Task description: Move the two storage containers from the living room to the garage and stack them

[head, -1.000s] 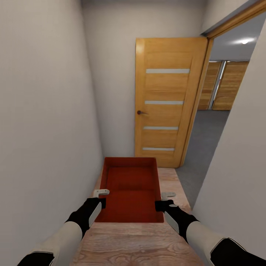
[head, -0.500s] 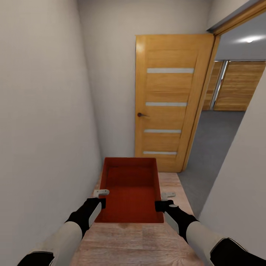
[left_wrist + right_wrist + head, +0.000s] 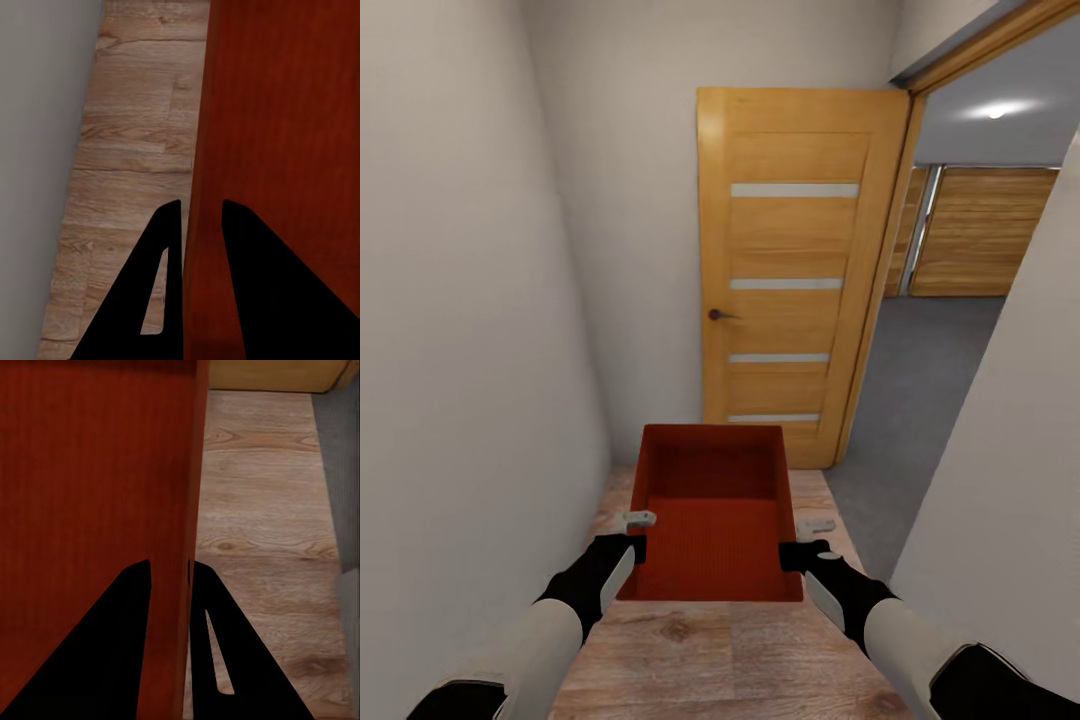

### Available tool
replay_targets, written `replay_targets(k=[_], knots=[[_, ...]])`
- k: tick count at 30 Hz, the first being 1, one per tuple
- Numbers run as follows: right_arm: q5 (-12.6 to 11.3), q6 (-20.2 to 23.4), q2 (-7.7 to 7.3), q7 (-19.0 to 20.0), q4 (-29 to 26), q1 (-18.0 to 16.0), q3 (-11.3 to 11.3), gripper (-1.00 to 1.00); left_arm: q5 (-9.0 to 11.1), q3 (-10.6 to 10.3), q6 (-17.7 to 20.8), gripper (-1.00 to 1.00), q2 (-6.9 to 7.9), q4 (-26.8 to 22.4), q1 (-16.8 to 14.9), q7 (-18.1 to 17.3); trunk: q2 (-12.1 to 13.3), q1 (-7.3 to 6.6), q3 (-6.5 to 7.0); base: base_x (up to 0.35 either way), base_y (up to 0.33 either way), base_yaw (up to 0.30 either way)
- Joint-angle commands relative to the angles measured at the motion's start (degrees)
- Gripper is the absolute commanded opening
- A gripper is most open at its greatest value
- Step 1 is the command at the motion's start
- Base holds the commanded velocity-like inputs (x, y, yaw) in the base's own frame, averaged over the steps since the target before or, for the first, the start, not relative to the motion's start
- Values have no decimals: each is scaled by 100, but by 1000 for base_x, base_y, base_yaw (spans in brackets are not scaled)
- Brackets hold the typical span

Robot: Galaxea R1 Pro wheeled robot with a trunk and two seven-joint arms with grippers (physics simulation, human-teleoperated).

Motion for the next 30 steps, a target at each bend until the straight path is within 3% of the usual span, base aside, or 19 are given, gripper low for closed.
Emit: replay_targets(k=[1, 30], knots=[[-180, 36, -96, -27, 345, -4, 57, -100, 106, -27, -4, -100, 97, -125, -5, 34, -15, 4, -14, 9, 0, -209], [-176, 47, -93, -27, 345, -4, 57, -100, 106, -27, -4, -100, 97, -130, -5, 44, -15, 4, -14, 15, 0, -17]])
